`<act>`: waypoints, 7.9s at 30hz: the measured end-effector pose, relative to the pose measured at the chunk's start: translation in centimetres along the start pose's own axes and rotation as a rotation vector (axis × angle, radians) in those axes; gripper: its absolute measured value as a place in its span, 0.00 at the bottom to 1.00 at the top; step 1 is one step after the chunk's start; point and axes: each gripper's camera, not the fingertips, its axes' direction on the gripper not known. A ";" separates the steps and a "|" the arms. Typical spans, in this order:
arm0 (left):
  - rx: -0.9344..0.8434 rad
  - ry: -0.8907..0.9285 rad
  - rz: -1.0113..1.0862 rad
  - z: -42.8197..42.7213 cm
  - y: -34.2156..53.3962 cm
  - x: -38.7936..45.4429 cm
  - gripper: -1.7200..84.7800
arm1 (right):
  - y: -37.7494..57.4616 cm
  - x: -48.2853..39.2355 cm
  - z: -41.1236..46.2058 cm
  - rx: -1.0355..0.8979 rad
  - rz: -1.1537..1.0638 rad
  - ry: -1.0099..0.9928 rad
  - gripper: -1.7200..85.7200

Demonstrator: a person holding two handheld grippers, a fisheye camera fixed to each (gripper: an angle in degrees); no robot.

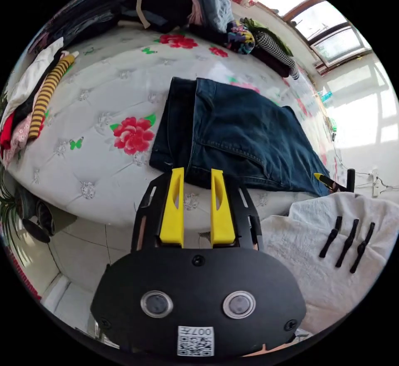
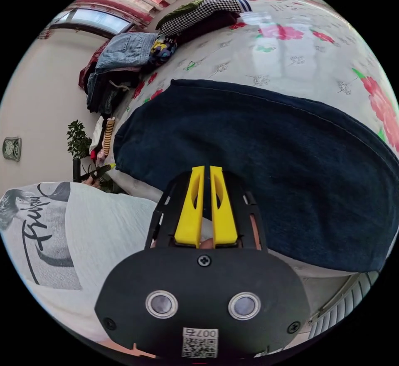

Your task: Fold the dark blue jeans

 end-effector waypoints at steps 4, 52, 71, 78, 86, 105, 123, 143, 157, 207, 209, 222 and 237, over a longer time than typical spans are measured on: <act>-0.016 -0.016 -0.104 0.7 -0.5 -1.6 0.02 | -1.1 -2.5 3.0 -0.154 -0.102 0.117 0.02; 0.001 0.238 0.000 2.8 -1.9 2.9 0.01 | 31.4 20.8 -21.9 0.889 1.149 0.122 0.14; -0.081 0.112 -0.086 5.9 -3.4 8.4 0.01 | 31.1 20.3 -33.1 1.040 0.607 0.052 0.03; -0.095 0.094 -0.074 6.3 -3.7 9.5 0.01 | 36.4 27.3 -25.9 0.942 1.024 -0.036 0.07; -0.044 0.155 -0.144 5.2 -3.1 8.6 0.01 | 35.9 29.3 -23.5 0.995 1.041 -0.130 0.11; 0.338 0.431 -0.688 1.6 2.0 -3.9 0.03 | 16.1 17.1 -26.9 0.826 0.330 -0.207 0.02; 0.428 0.609 -0.756 3.8 -0.1 -11.7 0.14 | 3.0 -10.6 -0.3 -0.184 -0.428 -0.098 0.02; 0.482 0.657 -0.851 3.2 -0.1 -16.1 0.11 | 4.0 -8.0 -1.7 0.035 -0.156 -0.172 0.02; 0.532 0.811 -0.495 0.4 -9.1 -12.1 0.04 | 3.7 -5.3 -2.5 0.067 -0.129 -0.232 0.02; -0.233 0.789 0.737 10.9 -12.1 32.4 0.15 | 16.6 17.2 -15.5 0.610 0.532 -0.171 0.15; -0.252 0.695 0.596 12.5 -13.1 28.6 0.17 | 15.4 19.2 -14.5 0.547 0.531 -0.234 0.16; -0.336 0.485 0.399 19.3 -14.3 27.0 0.06 | 3.2 20.2 -10.2 0.050 0.325 -0.178 0.10; -0.351 0.626 0.330 20.2 -18.3 25.5 0.16 | -7.4 18.6 -8.8 -0.003 0.330 -0.066 0.10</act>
